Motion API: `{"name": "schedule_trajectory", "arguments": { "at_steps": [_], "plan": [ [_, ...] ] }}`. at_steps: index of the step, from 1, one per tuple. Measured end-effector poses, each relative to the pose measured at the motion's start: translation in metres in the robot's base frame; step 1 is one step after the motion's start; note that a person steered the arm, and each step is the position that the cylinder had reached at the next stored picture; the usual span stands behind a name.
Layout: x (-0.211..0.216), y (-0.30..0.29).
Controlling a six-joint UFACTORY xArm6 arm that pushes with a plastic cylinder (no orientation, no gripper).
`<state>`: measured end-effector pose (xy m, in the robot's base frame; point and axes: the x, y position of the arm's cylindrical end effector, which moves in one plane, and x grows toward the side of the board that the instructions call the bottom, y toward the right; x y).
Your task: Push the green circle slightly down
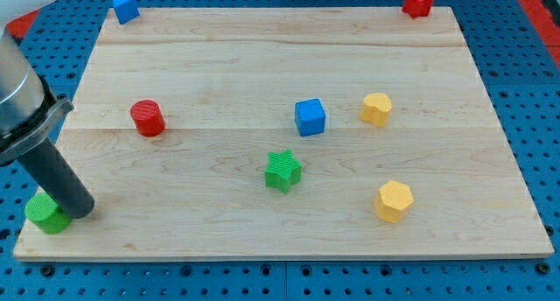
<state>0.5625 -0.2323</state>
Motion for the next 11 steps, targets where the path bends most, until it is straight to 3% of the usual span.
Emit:
{"name": "schedule_trajectory", "arguments": {
  "at_steps": [5,6,11],
  "plan": [
    [-0.028,-0.006],
    [-0.028,-0.036],
    [0.0,-0.051]
  ]
}}
